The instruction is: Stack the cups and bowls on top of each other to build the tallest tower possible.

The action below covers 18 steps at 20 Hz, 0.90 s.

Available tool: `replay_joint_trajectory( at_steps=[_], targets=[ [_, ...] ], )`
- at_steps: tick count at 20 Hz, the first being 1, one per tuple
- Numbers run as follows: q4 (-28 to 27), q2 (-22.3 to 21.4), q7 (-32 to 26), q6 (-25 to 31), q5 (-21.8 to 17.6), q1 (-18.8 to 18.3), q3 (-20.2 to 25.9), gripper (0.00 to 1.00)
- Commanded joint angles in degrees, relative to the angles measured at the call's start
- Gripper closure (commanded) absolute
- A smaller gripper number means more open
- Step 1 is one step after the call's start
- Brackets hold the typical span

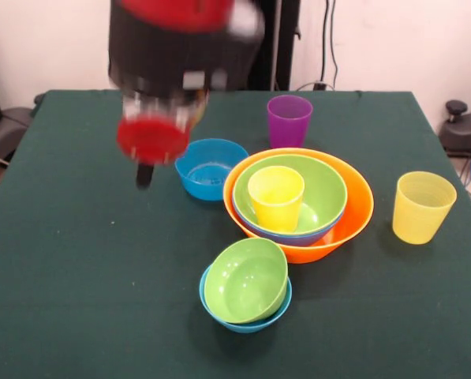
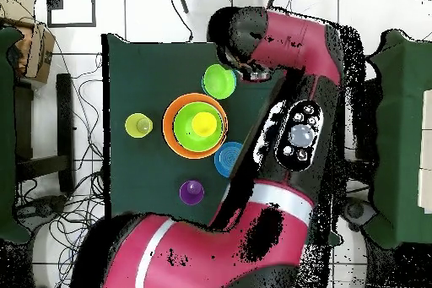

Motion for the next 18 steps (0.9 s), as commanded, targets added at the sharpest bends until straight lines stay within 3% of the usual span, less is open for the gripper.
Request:
replay_joint_trajectory(
  at_steps=[1, 4, 5, 9, 11, 18],
  targets=[
    [20.3, -20.1, -46.5, -0.1, -3.8, -1.7, 12.2, 1.00],
    [28.1, -25.3, -59.8, -2.6, -2.4, -5.2, 18.9, 1.00],
    [30.2, -26.1, -68.7, -3.3, -2.6, -7.3, 22.6, 1.00],
    [34.7, -23.7, -88.2, -9.7, -6.4, -13.8, 32.6, 1.00],
    [35.5, -21.8, -93.7, -11.7, -7.4, -16.5, 36.5, 1.00],
    [36.9, -18.0, -100.4, -16.5, -8.2, -21.1, 41.7, 1.00]
  ],
)
